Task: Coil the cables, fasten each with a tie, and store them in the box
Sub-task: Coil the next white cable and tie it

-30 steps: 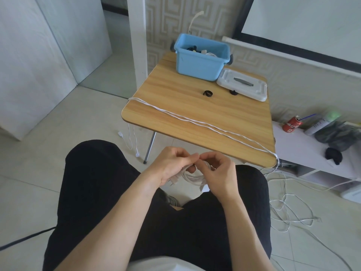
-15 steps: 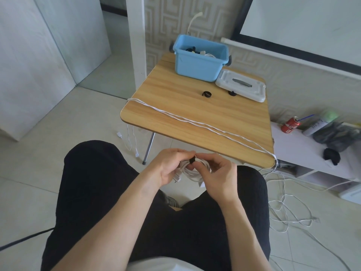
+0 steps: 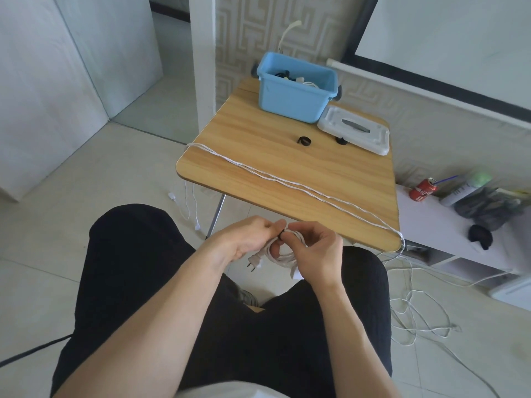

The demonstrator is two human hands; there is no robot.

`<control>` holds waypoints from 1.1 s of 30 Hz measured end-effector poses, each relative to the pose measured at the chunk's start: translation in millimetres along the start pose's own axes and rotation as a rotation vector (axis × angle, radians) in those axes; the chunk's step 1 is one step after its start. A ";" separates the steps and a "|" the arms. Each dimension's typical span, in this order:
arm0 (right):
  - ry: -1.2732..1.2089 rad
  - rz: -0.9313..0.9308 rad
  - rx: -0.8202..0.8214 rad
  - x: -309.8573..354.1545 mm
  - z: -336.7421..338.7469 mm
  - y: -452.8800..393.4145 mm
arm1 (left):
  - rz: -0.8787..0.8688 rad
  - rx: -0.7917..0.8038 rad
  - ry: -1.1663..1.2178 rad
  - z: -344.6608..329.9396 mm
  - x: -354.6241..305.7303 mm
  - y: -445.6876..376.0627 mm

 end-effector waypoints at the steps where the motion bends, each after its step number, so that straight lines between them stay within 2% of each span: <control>1: -0.007 0.003 0.010 0.8 -1.0 -4.1 | 0.007 0.001 0.032 -1.1 -0.5 -3.4; 4: 0.025 -0.016 0.124 5.5 -9.2 -23.4 | 0.018 -0.022 0.096 6.8 -3.2 -17.4; 9: 0.130 -0.024 0.390 24.8 -25.1 -67.1 | 0.002 -0.077 -0.020 28.4 -29.8 -45.0; 11: 0.246 0.080 0.422 41.7 -31.4 -84.9 | 0.010 -0.071 -0.005 32.6 -45.1 -53.7; 15: 0.497 0.262 0.441 77.3 -45.5 -116.2 | 0.065 0.046 0.082 46.7 -65.1 -72.0; 18: 0.574 0.261 0.520 89.3 -56.2 -143.3 | 0.045 0.092 0.049 58.1 -84.2 -88.4; 20: 0.580 0.253 0.549 94.0 -59.5 -163.0 | 0.027 0.009 -0.049 71.0 -98.4 -99.4; 22: 0.540 0.232 0.491 96.8 -59.2 -186.0 | 0.004 -0.108 -0.072 86.6 -112.9 -110.8; 25: 0.462 0.151 0.303 101.4 -54.3 -224.7 | -0.002 -0.233 0.016 112.1 -132.7 -124.2; 28: 0.336 0.039 0.153 113.1 -49.6 -259.2 | 0.053 -0.263 0.055 134.4 -138.9 -133.3; 30: 0.273 0.014 0.035 124.8 -45.7 -282.7 | 0.088 -0.202 -0.066 141.4 -141.0 -135.8; 33: 0.179 0.054 -0.099 145.9 -52.2 -312.3 | 0.128 -0.159 -0.455 150.7 -134.1 -152.5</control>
Point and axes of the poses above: each hand's wrist, its own y-axis away from the middle knuckle, its own z-axis out of the back of the hand, x = y × z, the point moved 8 cm from there along -y, towards the middle knuckle, and after that the axes turned 8 degrees about -x, right-handed, at the moved point
